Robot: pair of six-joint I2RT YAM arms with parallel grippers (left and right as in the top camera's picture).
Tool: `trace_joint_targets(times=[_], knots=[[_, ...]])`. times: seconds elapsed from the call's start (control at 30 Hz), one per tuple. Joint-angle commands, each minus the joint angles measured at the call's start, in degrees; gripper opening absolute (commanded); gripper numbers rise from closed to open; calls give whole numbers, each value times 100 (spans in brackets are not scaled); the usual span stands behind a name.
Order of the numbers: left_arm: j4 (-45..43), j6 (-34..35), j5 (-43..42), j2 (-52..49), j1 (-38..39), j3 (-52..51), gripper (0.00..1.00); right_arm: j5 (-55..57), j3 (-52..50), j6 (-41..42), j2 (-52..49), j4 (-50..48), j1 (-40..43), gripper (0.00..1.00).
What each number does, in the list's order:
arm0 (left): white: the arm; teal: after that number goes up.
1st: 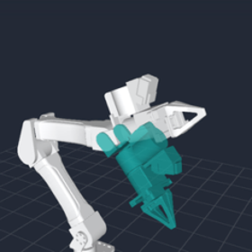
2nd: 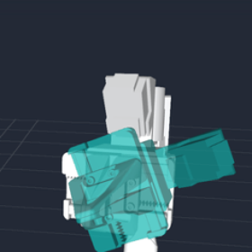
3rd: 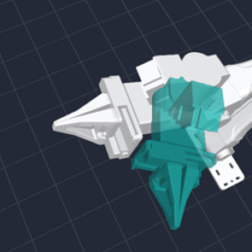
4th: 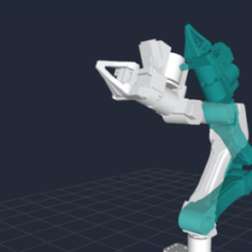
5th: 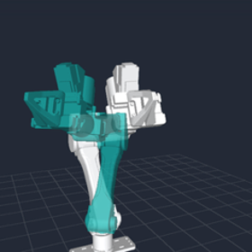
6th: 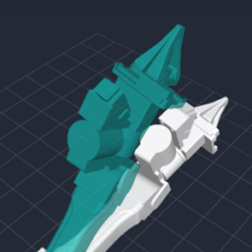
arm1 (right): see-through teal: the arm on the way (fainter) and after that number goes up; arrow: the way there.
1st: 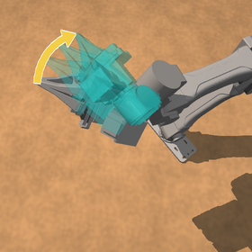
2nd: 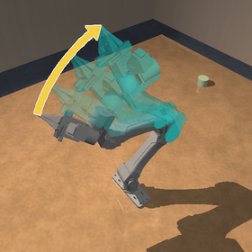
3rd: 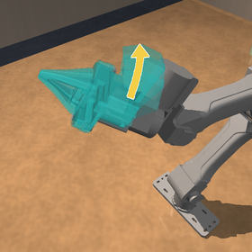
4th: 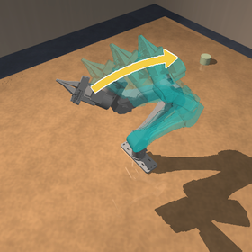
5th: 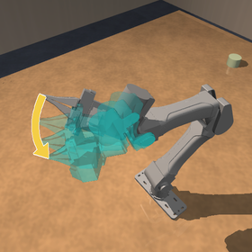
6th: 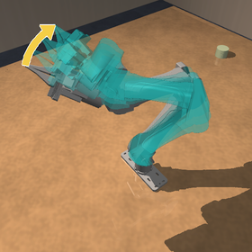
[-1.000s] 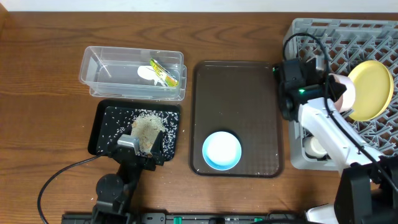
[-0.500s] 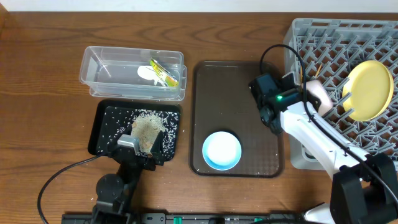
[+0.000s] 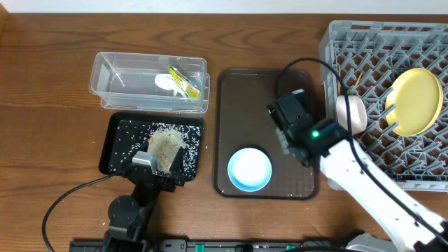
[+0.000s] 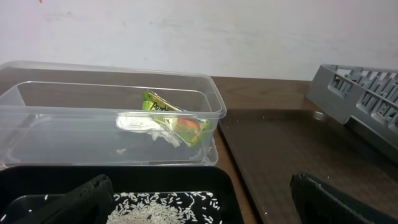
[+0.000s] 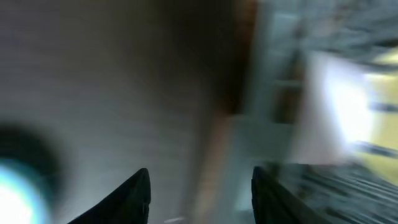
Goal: Sort waste into correct bins and load items into the dishwasher rack
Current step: 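Release the pink bowl and move the right gripper to the blue bowl, then grasp the rim of the blue bowl with the right gripper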
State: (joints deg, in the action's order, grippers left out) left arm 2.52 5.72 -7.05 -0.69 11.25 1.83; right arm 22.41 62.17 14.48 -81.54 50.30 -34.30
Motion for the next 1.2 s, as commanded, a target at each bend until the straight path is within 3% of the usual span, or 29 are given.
trace_joint_targets(times=[0.0, 0.2, 0.43, 0.5, 0.6, 0.73, 0.8, 0.83, 0.87, 0.9, 1.0, 1.03, 1.07, 1.13, 1.17], knots=[[79, -76, 24, 46, -31, -160, 93, -2343, 17, 175, 33, -79, -247, 51], [79, -76, 24, 46, -31, -160, 93, -2564, -345, 1104, -404, -66, -468, 52], [81, -76, 24, 46, -31, -160, 93, -2354, -833, 1561, -992, -492, -468, 42], [79, -76, 24, 46, -31, -160, 93, -2345, -911, 1591, -1117, -579, -468, 36], [79, -76, 24, 46, -31, -160, 93, -2269, -922, 1596, -1158, -616, -455, 16], [81, -76, 24, 46, -31, -160, 93, -2103, -761, 1565, -1064, -573, -385, 8], [81, -76, 26, 46, -31, -160, 93, -2035, -669, 1497, -970, -542, -323, 8], [79, -76, 24, 46, -31, -160, 93, -2031, -647, 1443, -920, -562, -306, 14], [81, -76, 24, 46, -31, -160, 93, -2033, -632, 1368, -846, -577, -280, 29], [79, -76, 24, 46, -31, -160, 93, -2028, -632, 1370, -782, -579, -264, 32], [79, -76, 24, 46, -31, -160, 93, -2033, -632, 1373, -710, -538, -240, 18], [79, -76, 24, 46, -31, -160, 93, -2044, -636, 1377, -710, -516, -240, 17], [79, -76, 24, 46, -31, -160, 93, -2107, -660, 1379, -723, -509, -249, 17], [79, -76, 24, 46, -31, -160, 93, -2155, -730, 1478, -730, -511, -271, 31], [81, -76, 24, 46, -31, -160, 93, -2151, -796, 1576, -730, -516, -295, 31]])
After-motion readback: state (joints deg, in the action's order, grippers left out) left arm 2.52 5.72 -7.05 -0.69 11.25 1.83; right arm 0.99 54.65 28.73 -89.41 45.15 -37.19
